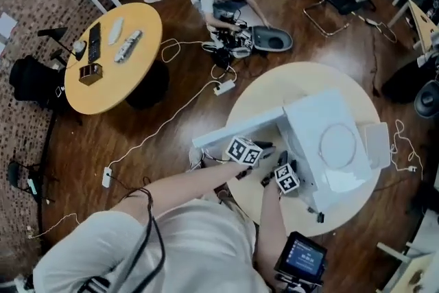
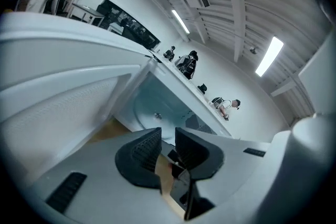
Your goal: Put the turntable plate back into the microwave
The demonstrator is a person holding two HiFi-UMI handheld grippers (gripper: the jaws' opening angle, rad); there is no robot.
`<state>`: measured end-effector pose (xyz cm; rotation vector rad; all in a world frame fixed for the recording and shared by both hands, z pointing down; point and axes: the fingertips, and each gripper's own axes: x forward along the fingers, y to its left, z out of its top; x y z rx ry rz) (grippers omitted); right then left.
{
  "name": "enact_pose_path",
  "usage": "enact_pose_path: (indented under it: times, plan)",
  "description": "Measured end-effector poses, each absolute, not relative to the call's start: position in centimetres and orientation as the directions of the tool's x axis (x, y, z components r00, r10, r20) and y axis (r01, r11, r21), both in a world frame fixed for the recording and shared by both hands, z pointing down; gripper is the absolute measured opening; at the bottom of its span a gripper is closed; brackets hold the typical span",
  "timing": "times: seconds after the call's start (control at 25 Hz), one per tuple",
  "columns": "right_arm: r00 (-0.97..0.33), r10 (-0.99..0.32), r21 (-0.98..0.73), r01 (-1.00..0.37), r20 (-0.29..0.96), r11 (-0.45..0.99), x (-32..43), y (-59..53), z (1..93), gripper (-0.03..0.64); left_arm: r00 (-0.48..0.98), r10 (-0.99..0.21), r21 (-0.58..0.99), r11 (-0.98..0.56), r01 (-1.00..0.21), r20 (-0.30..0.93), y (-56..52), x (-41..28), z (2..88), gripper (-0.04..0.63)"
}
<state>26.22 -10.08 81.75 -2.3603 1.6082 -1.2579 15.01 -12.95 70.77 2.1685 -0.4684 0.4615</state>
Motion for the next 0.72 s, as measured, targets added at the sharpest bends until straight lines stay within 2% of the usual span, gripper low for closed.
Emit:
enact_pose_path:
  times: [0.16, 0.52, 0.64, 0.72]
  plan:
    - [0.099, -0.752, -0.284, -0.887, 0.652, -0.363, 25.2, -9.8, 82.3, 0.29, 0.88, -0.158, 0.697, -0.555, -0.454, 0.447, -10.8, 14.1, 68.2, 0.084]
    - [0.194, -0.687, -0.045, -0.948, 0.7, -0.314, 27.1, -10.5, 83.3, 0.287, 0.882, -0.156, 0.713, -0.533, -0.455, 0.445, -8.0, 12.1, 68.0, 0.084]
    - [0.237, -0.682, 0.079, -0.964, 0.692, -0.255, 27.5, -11.4, 82.4, 0.232, 0.879, -0.154, 0.712, -0.532, -0.459, 0.451, -7.9, 11.8, 67.9, 0.084]
    - [0.247, -0.689, 0.166, -0.969, 0.681, -0.183, 27.4, -12.6, 81.9, 0.225, 0.879, -0.157, 0.71, -0.535, -0.459, 0.451, -8.1, 11.8, 67.9, 0.084]
